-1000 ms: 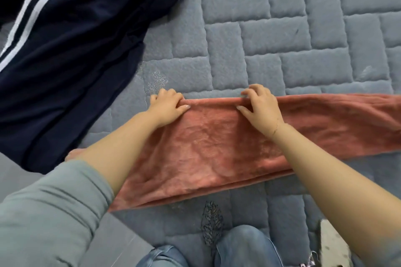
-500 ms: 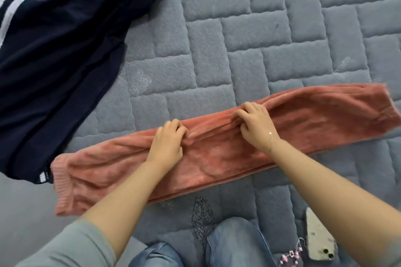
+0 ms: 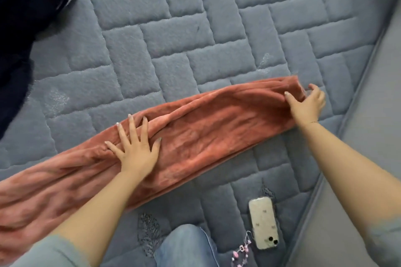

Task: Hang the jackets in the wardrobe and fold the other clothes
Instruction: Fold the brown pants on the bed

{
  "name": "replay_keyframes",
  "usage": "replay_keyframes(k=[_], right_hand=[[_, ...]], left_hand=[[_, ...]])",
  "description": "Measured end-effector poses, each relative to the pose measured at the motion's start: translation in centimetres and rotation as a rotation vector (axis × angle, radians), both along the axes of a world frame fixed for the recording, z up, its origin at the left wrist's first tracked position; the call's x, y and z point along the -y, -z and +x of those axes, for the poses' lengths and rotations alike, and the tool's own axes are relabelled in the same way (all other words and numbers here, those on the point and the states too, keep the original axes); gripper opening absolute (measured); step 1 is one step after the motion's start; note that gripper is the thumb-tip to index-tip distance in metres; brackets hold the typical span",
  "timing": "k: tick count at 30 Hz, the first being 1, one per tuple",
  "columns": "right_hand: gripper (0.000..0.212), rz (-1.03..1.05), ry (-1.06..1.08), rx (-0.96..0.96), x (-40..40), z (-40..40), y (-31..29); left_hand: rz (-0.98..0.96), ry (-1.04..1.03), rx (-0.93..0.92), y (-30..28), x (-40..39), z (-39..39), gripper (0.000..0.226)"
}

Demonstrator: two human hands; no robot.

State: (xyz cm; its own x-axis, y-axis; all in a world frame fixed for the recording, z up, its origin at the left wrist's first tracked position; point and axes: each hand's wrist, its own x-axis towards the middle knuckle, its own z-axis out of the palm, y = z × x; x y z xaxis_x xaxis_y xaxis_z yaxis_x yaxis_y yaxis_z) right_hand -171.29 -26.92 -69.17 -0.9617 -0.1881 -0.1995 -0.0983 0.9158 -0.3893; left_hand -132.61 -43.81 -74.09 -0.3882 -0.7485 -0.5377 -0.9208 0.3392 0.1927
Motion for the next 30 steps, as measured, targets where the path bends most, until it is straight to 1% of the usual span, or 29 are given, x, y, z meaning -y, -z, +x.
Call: replay_keyframes(k=[2,3,4,6,8,9,11,13,14,15,17,19,20,21,22,23,24,25,26,27,28,29,30], right_hand=[[0.086,0.16,-0.021,0.121,-0.3,-2.7,0.7],[0.085,0.2,-0.033,0.215,-0.3,-3.7,1.0],[0.078,0.189,-0.034,0.321,-0.1,-4.5,1.2],[0.052,0.066,-0.001,0.488,0.4,-4.9,1.2],[0.037,-0.054,0.026,0.602,1.1,-4.0,0.2],[0.034,-0.114,0.024,0.661,1.5,-3.2,-0.5],[0.034,-0.319,0.015,0.801,2.5,-0.9,-2.5],[0.04,-0.53,-0.014,0.975,3.6,2.7,-4.8],[0.043,-0.584,-0.067,1.039,4.2,4.8,-5.9],[0.044,-0.613,-0.144,1.085,4.9,7.2,-6.9],[0.044,-0.661,-0.297,1.159,6.6,12.1,-8.4],[0.051,-0.686,-0.441,1.269,8.8,17.2,-9.1],[0.057,-0.692,-0.512,1.326,10.0,19.8,-9.2],[0.061,-0.689,-0.567,1.37,11.2,22.3,-9.0],[0.064,-0.672,-0.601,1.396,12.5,24.7,-8.8],[0.065,-0.639,-0.617,1.397,13.6,27.1,-8.3],[0.064,-0.6,-0.635,1.385,14.6,29.4,-7.7],[0.06,-0.537,-0.664,1.362,15.4,31.6,-6.8],[0.052,-0.45,-0.708,1.326,16.0,33.8,-5.9],[0.04,-0.352,-0.759,1.275,16.4,35.9,-4.8],[0.027,-0.264,-0.794,1.237,16.8,37.7,-3.7],[0.018,-0.201,-0.789,1.214,17.0,39.3,-2.6],[0.01,-0.175,-0.745,1.208,17.1,40.4,-1.8]], left_hand=[[0.001,0.014,-0.011,0.5,0.0,0.6,0.071],[0.003,0.016,-0.011,0.7,0.0,0.8,0.07],[0.006,0.015,-0.011,0.8,0.0,0.9,0.07],[0.015,0.008,-0.037,0.6,0.0,0.9,0.068],[0.005,-0.014,-0.098,-0.2,0.0,1.0,0.065],[-0.029,-0.048,-0.141,-0.7,0.1,1.3,0.062],[-0.147,-0.183,-0.181,-1.6,0.1,2.8,0.053],[-0.27,-0.339,-0.13,-2.6,0.0,5.1,0.044],[-0.313,-0.377,-0.13,-2.9,0.0,6.3,0.04],[-0.344,-0.365,-0.158,-3.1,0.0,7.5,0.038],[-0.347,-0.259,-0.268,-3.2,0.0,9.8,0.04],[-0.266,-0.179,-0.381,-3.5,0.1,11.4,0.039],[-0.214,-0.166,-0.427,-3.6,0.3,11.9,0.037],[-0.149,-0.196,-0.471,-3.5,0.7,12.3,0.033],[-0.06,-0.289,-0.528,-3.6,1.1,12.7,0.029],[0.072,-0.446,-0.602,-3.8,1.8,12.9,0.028],[0.247,-0.674,-0.683,-4.2,2.6,13.1,0.029],[0.477,-0.912,-0.78,-4.8,3.3,13.3,0.035],[0.663,-1.103,-0.864,-5.2,3.8,13.8,0.043],[0.81,-1.236,-0.937,-5.3,4.1,14.5,0.052],[0.904,-1.342,-0.985,-5.4,4.2,15.2,0.06],[0.961,-1.4,-1.019,-5.5,4.1,15.9,0.064],[0.977,-1.404,-1.05,-5.5,4.0,16.4,0.059]])
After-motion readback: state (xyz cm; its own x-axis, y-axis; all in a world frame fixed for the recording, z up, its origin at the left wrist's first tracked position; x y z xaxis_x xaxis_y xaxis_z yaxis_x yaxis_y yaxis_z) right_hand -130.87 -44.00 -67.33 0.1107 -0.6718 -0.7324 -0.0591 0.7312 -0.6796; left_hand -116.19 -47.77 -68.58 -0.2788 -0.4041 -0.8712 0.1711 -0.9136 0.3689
